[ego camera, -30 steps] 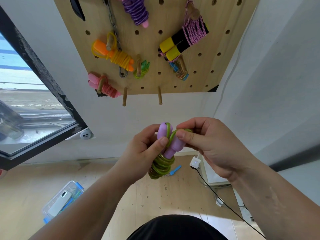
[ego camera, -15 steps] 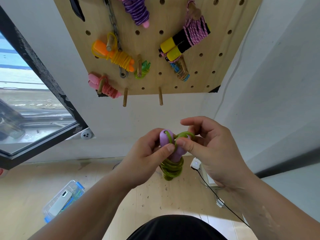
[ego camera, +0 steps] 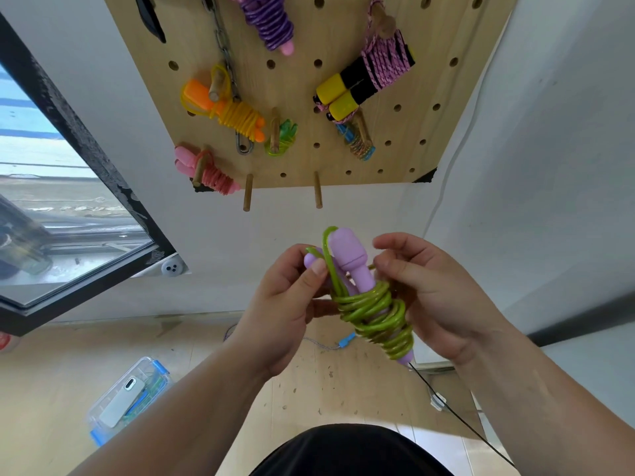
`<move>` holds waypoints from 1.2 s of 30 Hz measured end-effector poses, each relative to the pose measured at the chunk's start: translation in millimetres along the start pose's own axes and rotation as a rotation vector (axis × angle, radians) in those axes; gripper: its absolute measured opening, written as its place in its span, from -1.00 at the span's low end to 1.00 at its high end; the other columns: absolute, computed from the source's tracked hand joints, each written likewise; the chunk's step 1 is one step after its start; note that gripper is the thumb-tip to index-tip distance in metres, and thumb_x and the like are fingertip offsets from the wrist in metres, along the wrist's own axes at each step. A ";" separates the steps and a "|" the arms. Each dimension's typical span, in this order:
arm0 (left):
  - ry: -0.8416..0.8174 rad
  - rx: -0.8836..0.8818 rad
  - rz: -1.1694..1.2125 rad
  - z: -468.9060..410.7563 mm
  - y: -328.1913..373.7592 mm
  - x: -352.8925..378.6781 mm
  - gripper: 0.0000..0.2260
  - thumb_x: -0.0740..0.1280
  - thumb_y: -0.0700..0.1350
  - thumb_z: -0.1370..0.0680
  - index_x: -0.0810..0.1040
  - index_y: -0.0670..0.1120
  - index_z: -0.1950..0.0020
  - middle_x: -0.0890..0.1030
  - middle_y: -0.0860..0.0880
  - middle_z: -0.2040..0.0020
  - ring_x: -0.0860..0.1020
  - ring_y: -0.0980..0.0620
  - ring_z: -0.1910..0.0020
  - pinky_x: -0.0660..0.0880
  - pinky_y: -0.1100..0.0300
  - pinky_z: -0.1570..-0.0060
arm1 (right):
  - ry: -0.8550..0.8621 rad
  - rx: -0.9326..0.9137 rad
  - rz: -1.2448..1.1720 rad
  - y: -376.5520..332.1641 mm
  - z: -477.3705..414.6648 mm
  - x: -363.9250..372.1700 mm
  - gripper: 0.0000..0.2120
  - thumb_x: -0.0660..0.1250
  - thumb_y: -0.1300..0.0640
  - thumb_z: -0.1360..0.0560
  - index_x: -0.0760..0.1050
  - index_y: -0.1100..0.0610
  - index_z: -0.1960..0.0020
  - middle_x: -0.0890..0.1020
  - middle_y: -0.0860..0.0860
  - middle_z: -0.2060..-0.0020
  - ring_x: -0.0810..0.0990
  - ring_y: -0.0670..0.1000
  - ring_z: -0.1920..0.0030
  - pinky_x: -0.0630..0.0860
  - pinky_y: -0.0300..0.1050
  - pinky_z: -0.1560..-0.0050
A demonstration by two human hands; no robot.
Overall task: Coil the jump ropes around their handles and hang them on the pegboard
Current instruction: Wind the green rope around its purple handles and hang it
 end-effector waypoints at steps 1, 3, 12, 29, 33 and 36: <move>0.004 0.007 0.007 -0.1 -1.1 0.4 -0.60 0.24 -0.04 -0.60 0.40 -0.38 -0.22 0.63 -0.19 0.05 0.62 -0.12 0.04 0.61 -0.03 -0.02 | 0.029 0.040 -0.058 -0.5 -0.4 0.3 -0.85 0.46 0.24 -0.35 0.70 0.03 0.13 0.51 0.08 0.34 0.47 0.03 0.30 0.48 -0.13 0.23; -0.008 0.025 -0.036 0.2 -2.8 0.7 -0.63 0.28 -0.05 -0.61 0.41 -0.37 -0.19 0.62 -0.20 0.05 0.60 -0.12 0.04 0.60 -0.03 -0.07 | 0.077 0.102 -0.112 -0.6 -1.2 2.1 -0.87 0.38 0.26 -0.46 0.67 0.09 0.09 0.46 0.05 0.39 0.42 -0.02 0.37 0.41 -0.14 0.27; -0.149 0.180 -0.619 -2.4 7.2 0.0 -0.75 0.36 -0.17 -0.56 0.59 -0.02 -0.24 0.61 -0.05 0.15 0.62 -0.02 0.18 0.60 0.07 0.10 | -0.085 0.168 0.204 -25.4 -1.1 5.2 -0.38 0.61 0.01 -0.20 0.57 0.19 -0.20 0.59 0.09 0.29 0.52 0.01 0.30 0.39 -0.10 0.26; 0.008 0.281 -0.771 -4.3 27.1 15.3 -0.68 0.45 -0.12 -0.38 0.60 0.09 -0.12 0.56 0.12 0.19 0.53 0.14 0.28 0.51 0.29 0.29 | 0.004 -0.470 0.900 -35.8 23.4 21.8 -0.65 0.58 0.18 -0.38 0.59 -0.13 -0.06 0.59 -0.14 0.04 0.58 -0.08 -0.08 0.59 -0.19 0.02; -0.018 0.243 -0.803 -5.3 24.2 12.0 -0.80 0.49 -0.12 -0.40 0.59 0.04 0.02 0.55 0.09 0.19 0.51 0.12 0.29 0.51 0.27 0.30 | 0.016 -0.394 0.938 -33.3 24.3 16.6 -0.57 0.58 0.10 -0.38 0.58 -0.13 -0.20 0.59 -0.18 0.03 0.59 -0.12 -0.07 0.62 -0.17 -0.03; -0.049 0.237 -0.774 -2.3 21.3 13.1 -0.79 0.42 0.01 -0.41 0.58 -0.01 0.01 0.56 0.05 0.12 0.56 0.04 0.17 0.58 0.13 0.21 | -0.024 -0.244 0.824 -34.3 20.9 10.7 -0.49 0.60 0.12 -0.35 0.59 -0.06 -0.27 0.65 -0.12 0.04 0.66 -0.10 -0.05 0.66 -0.06 -0.06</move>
Point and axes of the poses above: each hand's wrist, its own z-axis away from the middle knuckle, its own x-axis out of the palm, y = z × x, the point moved 3 cm from there along -z, towards the middle knuckle
